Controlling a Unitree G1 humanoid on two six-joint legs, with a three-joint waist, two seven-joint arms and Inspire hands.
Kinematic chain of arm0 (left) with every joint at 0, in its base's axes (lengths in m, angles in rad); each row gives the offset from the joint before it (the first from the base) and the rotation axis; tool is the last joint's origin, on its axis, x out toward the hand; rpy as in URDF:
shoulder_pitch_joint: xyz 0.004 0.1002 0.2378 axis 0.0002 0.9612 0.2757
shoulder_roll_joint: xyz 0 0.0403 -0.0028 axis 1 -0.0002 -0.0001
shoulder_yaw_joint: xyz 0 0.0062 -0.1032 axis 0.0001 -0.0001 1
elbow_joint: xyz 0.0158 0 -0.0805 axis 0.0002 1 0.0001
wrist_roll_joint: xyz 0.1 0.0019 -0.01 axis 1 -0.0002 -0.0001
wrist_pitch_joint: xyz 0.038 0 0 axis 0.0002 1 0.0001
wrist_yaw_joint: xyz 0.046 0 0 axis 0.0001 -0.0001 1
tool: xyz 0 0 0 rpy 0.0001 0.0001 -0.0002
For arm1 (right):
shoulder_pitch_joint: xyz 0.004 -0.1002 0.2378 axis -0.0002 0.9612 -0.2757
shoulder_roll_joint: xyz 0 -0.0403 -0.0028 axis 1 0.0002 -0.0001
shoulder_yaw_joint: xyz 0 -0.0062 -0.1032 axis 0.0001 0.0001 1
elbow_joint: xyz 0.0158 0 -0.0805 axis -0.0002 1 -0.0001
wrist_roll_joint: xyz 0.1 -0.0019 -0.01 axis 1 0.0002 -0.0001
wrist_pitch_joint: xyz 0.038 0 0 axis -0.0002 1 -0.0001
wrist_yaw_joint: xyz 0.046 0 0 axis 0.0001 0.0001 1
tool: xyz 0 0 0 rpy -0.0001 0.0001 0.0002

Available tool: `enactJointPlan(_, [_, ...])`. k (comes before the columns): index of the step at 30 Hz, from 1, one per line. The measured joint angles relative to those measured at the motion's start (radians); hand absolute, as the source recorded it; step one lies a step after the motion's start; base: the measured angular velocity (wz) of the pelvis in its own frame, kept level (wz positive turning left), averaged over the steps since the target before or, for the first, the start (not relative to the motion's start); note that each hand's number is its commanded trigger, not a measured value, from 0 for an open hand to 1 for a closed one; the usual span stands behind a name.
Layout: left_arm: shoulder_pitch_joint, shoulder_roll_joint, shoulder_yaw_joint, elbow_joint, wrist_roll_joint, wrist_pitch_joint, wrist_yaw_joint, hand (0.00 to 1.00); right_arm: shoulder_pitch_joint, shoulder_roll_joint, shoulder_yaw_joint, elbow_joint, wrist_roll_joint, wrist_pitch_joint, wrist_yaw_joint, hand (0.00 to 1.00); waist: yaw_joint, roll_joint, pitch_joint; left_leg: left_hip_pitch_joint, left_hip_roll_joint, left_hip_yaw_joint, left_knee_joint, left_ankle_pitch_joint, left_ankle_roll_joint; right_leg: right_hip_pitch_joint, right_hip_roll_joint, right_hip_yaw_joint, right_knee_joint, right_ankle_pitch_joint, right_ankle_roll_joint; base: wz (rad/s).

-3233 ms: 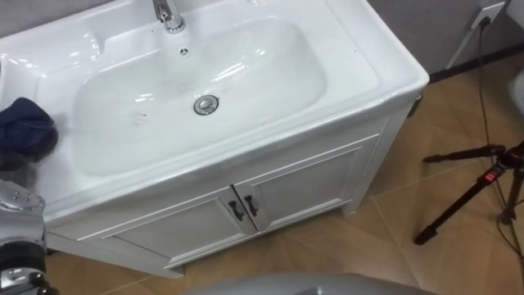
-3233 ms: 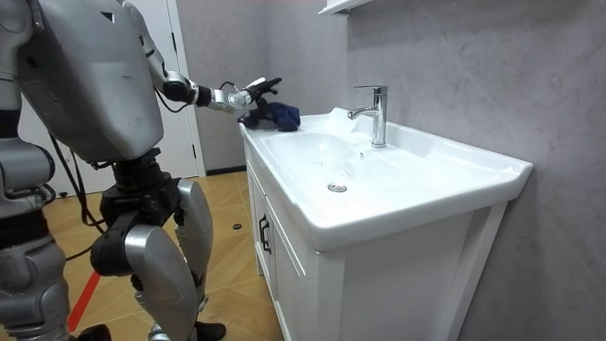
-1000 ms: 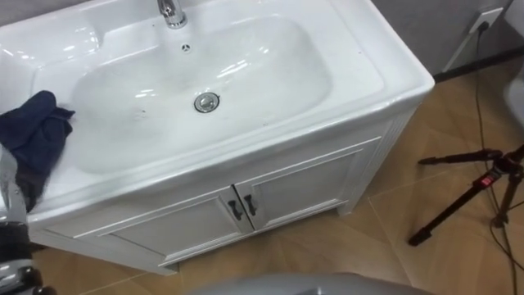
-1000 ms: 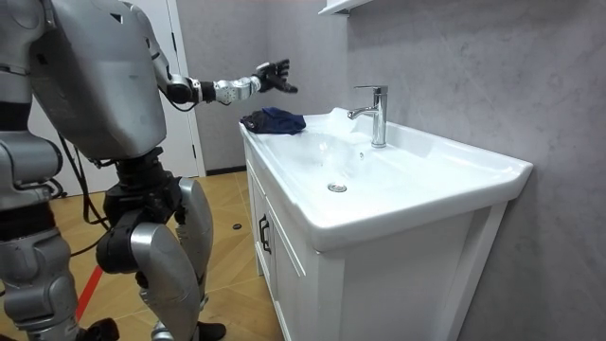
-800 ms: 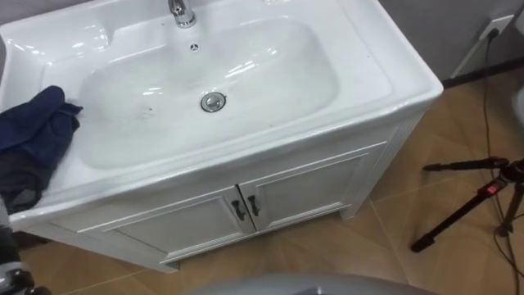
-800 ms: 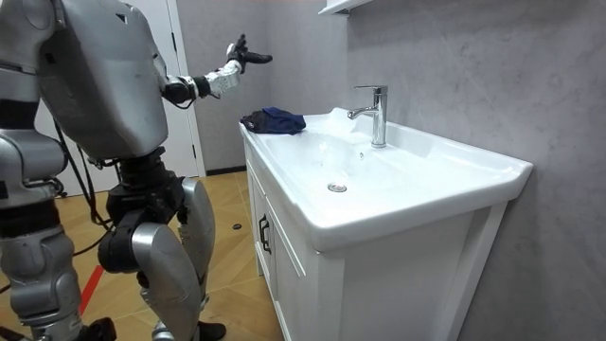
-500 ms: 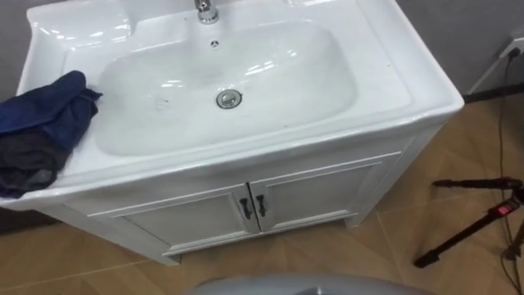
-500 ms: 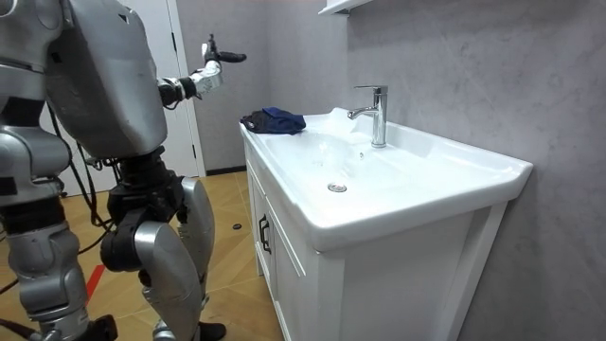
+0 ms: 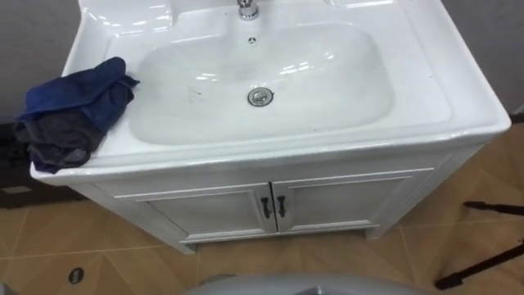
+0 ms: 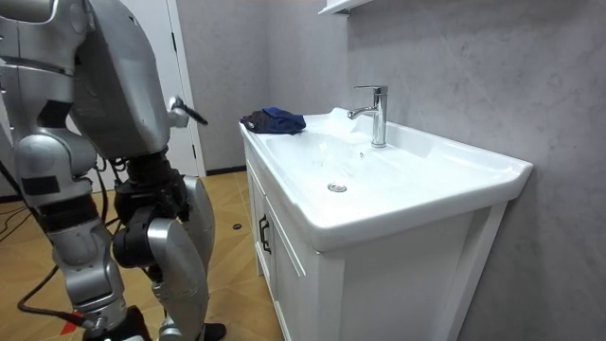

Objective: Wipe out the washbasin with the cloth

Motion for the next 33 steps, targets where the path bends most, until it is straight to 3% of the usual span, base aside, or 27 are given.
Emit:
enactJointPlan(5, [0.015, -0.022, -0.135, 0.206, -0.002, 0.02, -0.093, 0.0, 0.005, 0.012, 0.001, 0.003, 0.0, 0.002, 0.007, 0.0, -0.024, -0.016, 0.0013, 0.018, 0.0, -0.015, -0.002, -0.01, 0.007, 0.037, 0.001, -0.014, -0.027, 0.0, 0.005, 0.08])
enactJointPlan(7, [0.024, -0.032, -0.223, 0.292, 0.001, 0.039, -0.162, 0.0, 0.014, 0.024, 0.01, 0.003, -0.001, 0.016, 0.012, 0.0, -0.027, -0.019, 0.0013, 0.026, 0.001, -0.013, -0.001, -0.016, 0.01, 0.051, 0.003, -0.015, -0.038, 0.001, 0.008, 0.0])
enactJointPlan(10, [0.022, -0.054, -0.276, 0.385, 0.0, 0.084, -0.258, 0.0, 0.009, 0.03, 0.035, 0.006, 0.0, 0.038, 0.035, 0.0, -0.025, -0.024, 0.0016, 0.027, 0.001, 0.001, -0.003, -0.02, 0.014, 0.047, 0.003, -0.003, -0.038, 0.0, 0.01, -0.11])
enactJointPlan(15, [0.015, -0.059, -0.296, 0.447, 0.0, 0.129, -0.411, 0.0, 0.006, 0.031, 0.039, 0.005, -0.001, 0.043, 0.062, 0.0, -0.027, -0.04, 0.0021, 0.042, 0.001, 0.013, -0.017, -0.021, 0.017, 0.053, 0.003, 0.009, -0.04, -0.002, 0.014, -0.07])
enactJointPlan(19, [0.001, -0.059, -0.298, 0.453, 0.001, 0.161, -0.499, 0.0, -0.013, 0.03, 0.039, 0.012, -0.012, 0.042, 0.086, 0.0, -0.055, -0.043, 0.0028, 0.044, 0.001, 0.019, -0.016, -0.025, 0.022, 0.061, 0.002, 0.011, -0.052, 0.001, 0.02, 0.0])
enactJointPlan(23, [-0.026, -0.058, -0.326, 0.453, 0.01, 0.169, -0.54, 0.0, -0.032, 0.031, 0.04, 0.02, -0.016, 0.041, 0.107, 0.0, -0.071, -0.047, 0.0041, 0.044, 0.001, 0.027, -0.017, -0.027, 0.026, 0.059, 0.0, 0.014, -0.051, 0.0, 0.022, -0.05])
enactJointPlan(28, [-0.089, -0.058, -0.402, 0.467, 0.07, 0.179, -0.611, 0.0, -0.04, 0.036, 0.078, 0.023, -0.048, 0.033, 0.117, 0.0, -0.081, -0.062, 0.0129, 0.044, 0.0, 0.029, -0.015, -0.027, 0.026, 0.056, 0.001, 0.017, -0.053, 0.001, 0.023, -0.02])
enactJointPlan(33, [-0.109, -0.06, -0.435, 0.494, 0.085, 0.185, -0.637, 0.0, -0.04, 0.042, 0.078, 0.022, -0.055, 0.033, 0.116, 0.0, -0.096, -0.068, 0.0152, 0.044, 0.0, 0.034, -0.019, -0.027, 0.027, 0.049, 0.004, 0.031, -0.054, 0.001, 0.023, -0.09])
